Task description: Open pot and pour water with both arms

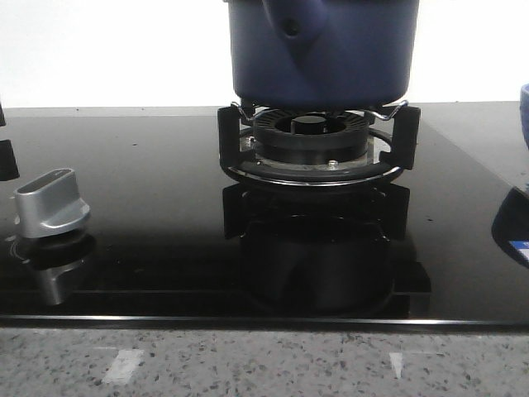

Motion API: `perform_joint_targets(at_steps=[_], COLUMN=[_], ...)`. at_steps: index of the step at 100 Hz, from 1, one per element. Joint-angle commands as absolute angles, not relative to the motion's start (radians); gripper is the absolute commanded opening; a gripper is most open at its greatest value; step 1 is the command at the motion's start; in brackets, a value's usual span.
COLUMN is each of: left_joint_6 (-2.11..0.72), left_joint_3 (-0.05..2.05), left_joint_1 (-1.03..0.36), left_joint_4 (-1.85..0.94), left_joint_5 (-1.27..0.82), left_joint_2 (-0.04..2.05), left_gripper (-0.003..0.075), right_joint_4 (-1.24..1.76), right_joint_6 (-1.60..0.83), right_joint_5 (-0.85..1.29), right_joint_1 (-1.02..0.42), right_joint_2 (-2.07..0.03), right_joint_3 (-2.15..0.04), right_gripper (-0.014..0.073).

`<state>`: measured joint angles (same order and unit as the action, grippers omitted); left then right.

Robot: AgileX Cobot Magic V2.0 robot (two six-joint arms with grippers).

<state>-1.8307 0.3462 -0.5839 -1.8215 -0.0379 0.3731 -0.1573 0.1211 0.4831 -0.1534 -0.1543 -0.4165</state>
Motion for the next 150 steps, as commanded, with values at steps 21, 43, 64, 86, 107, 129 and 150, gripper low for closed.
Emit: perform_joint_targets(at_steps=[21,43,64,86,107,129,150], left_joint_6=[-1.694,-1.006,-0.585,-0.36,-0.248,-0.2,-0.2], left_joint_3=[0.369,0.347,0.269,0.131,0.043,-0.029,-0.032], left_joint_1=[-0.568,-0.421,-0.199,-0.121,-0.121,-0.121,-0.121], left_joint_4=[-1.536,-0.943,-0.622,-0.351,-0.22,-0.203,-0.177], left_joint_5=[-0.151,-0.218,-0.223,-0.193,-0.174,-0.171,-0.202], left_joint_2=[0.374,0.372,0.313,0.14,-0.001,-0.02,-0.02], left_gripper=[-0.002,-0.002,-0.002,-0.002,-0.002,-0.002,-0.002], right_joint_4=[-0.164,-0.164,-0.164,-0.164,-0.164,-0.164,-0.164], right_joint_6=[0.111,0.111,0.111,0.111,0.111,0.111,0.111], right_joint_5=[0.396,0.396,0.396,0.396,0.396,0.396,0.396], right_joint_1=[-0.154,-0.154,-0.154,-0.154,-0.154,-0.154,-0.154], right_joint_2=[-0.164,-0.164,-0.164,-0.164,-0.164,-0.164,-0.164], right_joint_3=[-0.441,-0.441,-0.441,-0.441,-0.441,-0.441,-0.441], right_gripper=[-0.0074,-0.0074,-0.0074,-0.0074,-0.0074,-0.0074,-0.0074])
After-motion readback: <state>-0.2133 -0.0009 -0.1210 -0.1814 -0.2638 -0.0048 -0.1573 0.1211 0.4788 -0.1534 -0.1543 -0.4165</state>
